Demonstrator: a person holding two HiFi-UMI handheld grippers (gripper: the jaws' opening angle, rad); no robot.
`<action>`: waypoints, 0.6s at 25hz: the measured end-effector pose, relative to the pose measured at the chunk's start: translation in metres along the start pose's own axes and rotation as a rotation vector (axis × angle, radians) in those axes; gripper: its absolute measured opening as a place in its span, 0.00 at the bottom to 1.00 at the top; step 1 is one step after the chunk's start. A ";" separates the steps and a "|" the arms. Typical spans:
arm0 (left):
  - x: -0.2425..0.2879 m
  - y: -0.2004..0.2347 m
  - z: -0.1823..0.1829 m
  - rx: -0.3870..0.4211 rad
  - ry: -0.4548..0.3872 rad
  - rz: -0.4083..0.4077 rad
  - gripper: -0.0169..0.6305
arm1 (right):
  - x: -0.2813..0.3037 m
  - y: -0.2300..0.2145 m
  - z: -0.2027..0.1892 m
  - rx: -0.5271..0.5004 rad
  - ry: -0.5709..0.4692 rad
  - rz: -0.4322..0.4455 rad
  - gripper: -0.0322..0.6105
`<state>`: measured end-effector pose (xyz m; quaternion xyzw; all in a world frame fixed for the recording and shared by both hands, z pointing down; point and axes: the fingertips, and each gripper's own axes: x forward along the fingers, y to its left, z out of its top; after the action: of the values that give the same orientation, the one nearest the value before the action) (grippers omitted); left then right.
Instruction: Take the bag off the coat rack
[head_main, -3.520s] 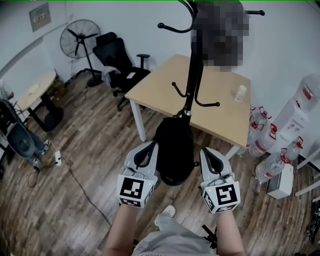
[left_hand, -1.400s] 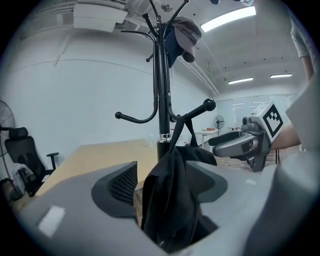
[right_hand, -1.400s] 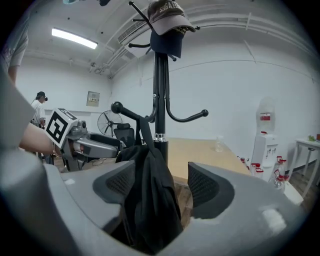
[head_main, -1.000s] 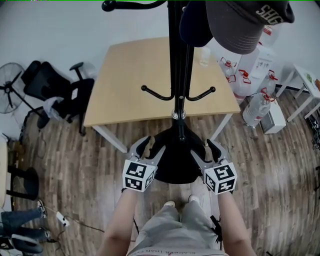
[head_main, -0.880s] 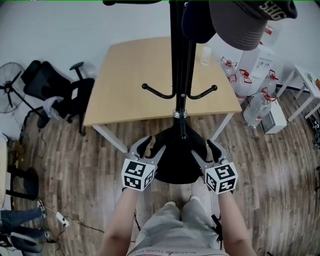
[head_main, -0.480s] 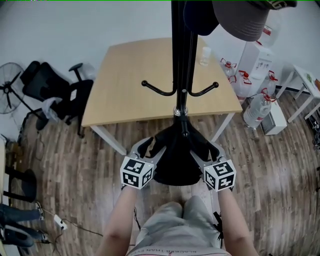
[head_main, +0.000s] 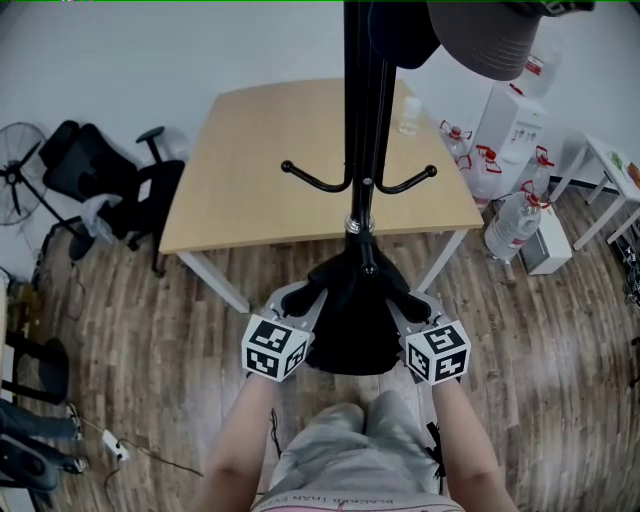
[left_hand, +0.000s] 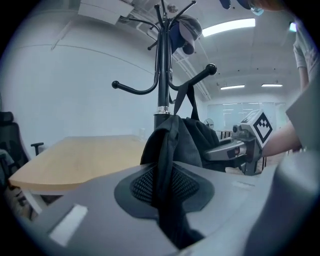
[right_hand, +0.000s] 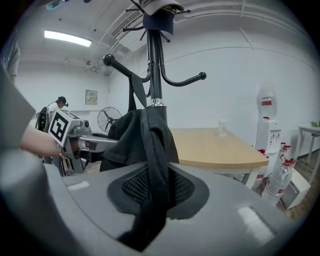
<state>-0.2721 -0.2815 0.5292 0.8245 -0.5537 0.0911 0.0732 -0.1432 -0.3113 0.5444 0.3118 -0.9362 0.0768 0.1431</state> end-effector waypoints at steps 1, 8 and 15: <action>-0.001 0.000 0.001 0.000 -0.001 0.000 0.14 | -0.001 0.000 0.001 0.001 -0.007 0.000 0.16; -0.010 -0.001 0.006 -0.041 -0.019 0.017 0.12 | -0.012 -0.002 0.004 0.002 -0.029 -0.012 0.14; -0.022 -0.009 0.026 -0.048 -0.014 0.011 0.12 | -0.029 0.003 0.020 0.015 -0.027 -0.029 0.14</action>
<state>-0.2704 -0.2643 0.4984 0.8201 -0.5607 0.0723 0.0886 -0.1267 -0.2973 0.5159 0.3272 -0.9328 0.0775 0.1293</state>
